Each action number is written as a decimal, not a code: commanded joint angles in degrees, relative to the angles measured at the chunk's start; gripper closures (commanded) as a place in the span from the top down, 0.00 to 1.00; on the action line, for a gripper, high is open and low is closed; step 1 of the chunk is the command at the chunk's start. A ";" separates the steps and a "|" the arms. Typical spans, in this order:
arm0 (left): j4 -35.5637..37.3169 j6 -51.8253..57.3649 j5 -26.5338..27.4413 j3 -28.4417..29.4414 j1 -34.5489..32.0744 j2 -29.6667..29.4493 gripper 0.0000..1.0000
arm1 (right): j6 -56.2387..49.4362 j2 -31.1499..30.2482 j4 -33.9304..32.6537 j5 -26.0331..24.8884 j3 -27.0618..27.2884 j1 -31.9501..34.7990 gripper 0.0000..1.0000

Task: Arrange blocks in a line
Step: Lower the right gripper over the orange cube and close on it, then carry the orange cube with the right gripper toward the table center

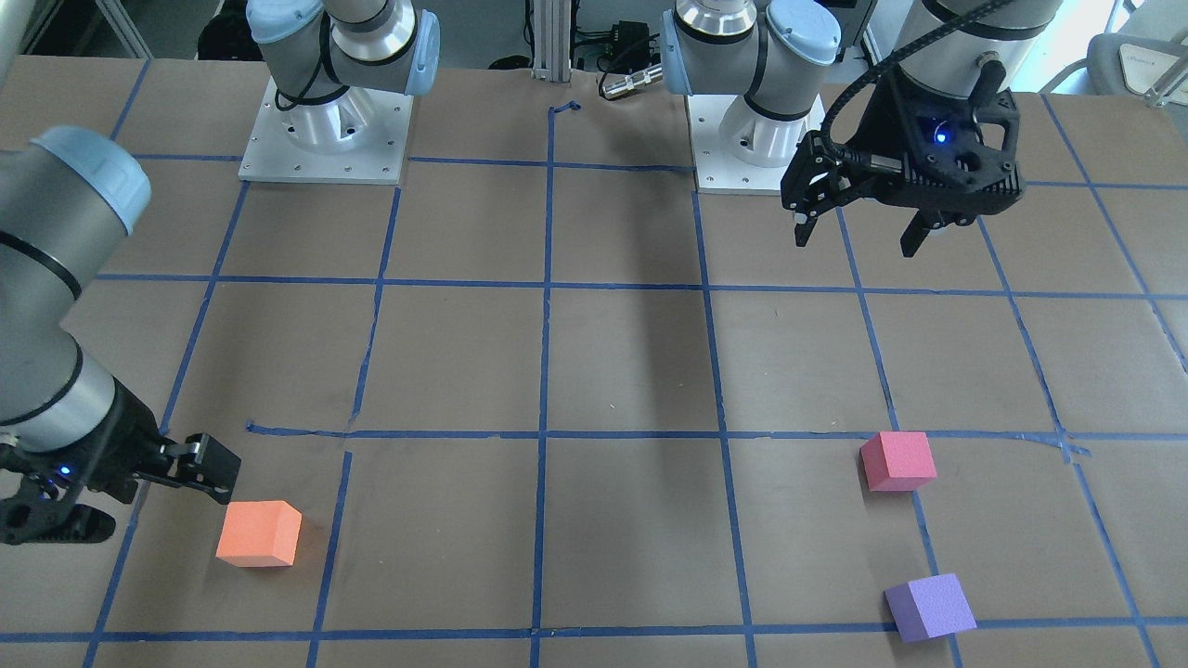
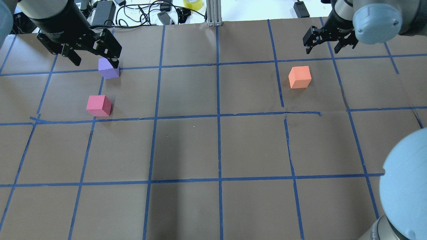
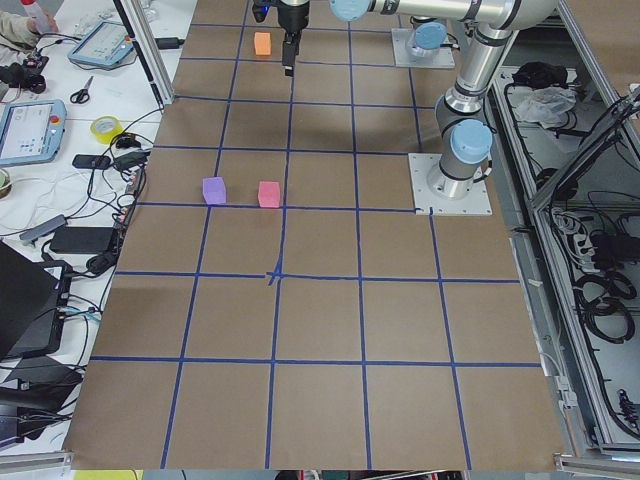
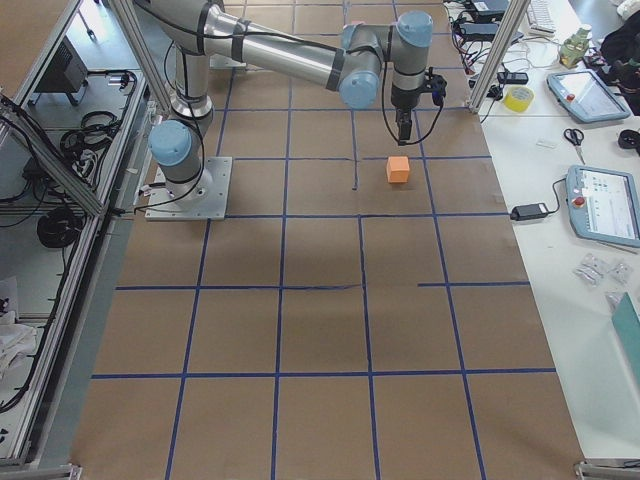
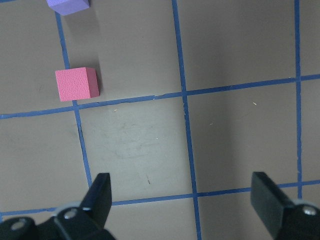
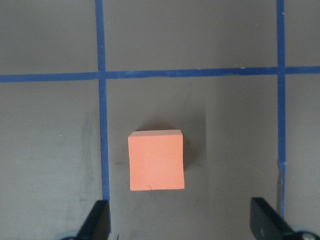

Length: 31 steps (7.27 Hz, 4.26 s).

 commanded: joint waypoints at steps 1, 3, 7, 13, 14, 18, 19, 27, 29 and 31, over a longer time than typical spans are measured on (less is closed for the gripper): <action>0.00 0.00 0.00 0.00 0.00 0.00 1.00 | 0.27 5.97 -4.29 0.51 0.73 1.42 1.00; 0.00 0.00 0.00 0.00 0.00 0.00 1.00 | 0.36 7.92 -7.01 0.60 2.66 1.42 1.00; 0.00 0.00 0.00 0.00 0.00 0.00 1.00 | -0.35 10.46 -9.13 0.51 3.02 1.42 0.94; 0.00 0.00 0.00 0.00 0.00 0.00 1.00 | 1.23 10.12 -9.05 0.51 2.23 1.94 0.39; 0.00 0.00 0.00 0.00 0.00 0.00 1.00 | 2.54 10.03 -9.40 0.08 1.97 4.91 0.41; 0.00 0.00 0.09 0.00 0.00 0.00 1.00 | 24.37 16.16 -12.92 -0.63 -7.05 20.45 0.42; -0.09 0.00 0.09 0.00 0.00 0.00 1.00 | 27.14 18.01 -12.57 -5.33 -10.30 24.06 0.44; -0.09 0.09 0.18 0.00 0.09 0.00 1.00 | 34.19 20.58 -7.29 -3.27 -15.43 28.75 0.46; 0.00 0.00 0.18 0.00 0.09 0.00 1.00 | 34.11 20.58 -7.20 -3.79 -15.43 29.11 0.49; 0.00 0.09 0.18 0.00 0.09 0.00 1.00 | 34.46 20.75 -7.29 -3.36 -15.35 29.11 0.50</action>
